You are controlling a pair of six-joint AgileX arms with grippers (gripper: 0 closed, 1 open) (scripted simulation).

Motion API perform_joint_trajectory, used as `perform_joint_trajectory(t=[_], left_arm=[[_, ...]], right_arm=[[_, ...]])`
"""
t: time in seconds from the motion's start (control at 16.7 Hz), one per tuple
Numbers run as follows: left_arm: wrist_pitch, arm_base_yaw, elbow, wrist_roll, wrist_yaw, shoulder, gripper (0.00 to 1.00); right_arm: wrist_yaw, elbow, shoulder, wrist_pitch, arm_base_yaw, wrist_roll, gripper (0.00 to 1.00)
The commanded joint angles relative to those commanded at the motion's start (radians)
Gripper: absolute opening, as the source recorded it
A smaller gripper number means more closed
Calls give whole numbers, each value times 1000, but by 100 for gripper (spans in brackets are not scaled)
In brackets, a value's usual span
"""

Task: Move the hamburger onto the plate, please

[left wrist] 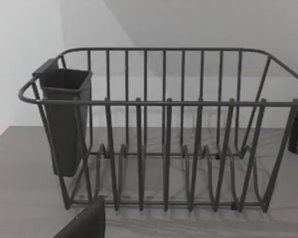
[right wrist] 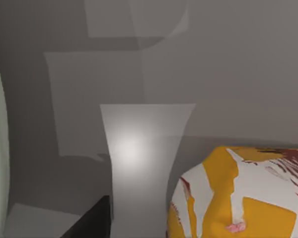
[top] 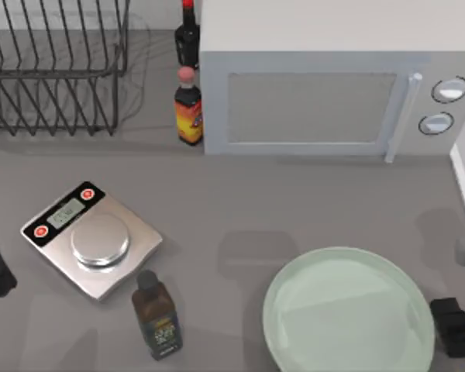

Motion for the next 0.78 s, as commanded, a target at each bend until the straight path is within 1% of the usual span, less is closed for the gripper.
perform_joint_trajectory(t=[0.12,0.78], left_arm=[[0,0,0,0,0,0,100],[0,0,0,0,0,0,100]], right_arm=[[0,0,0,0,0,0,100],[0,0,0,0,0,0,17]])
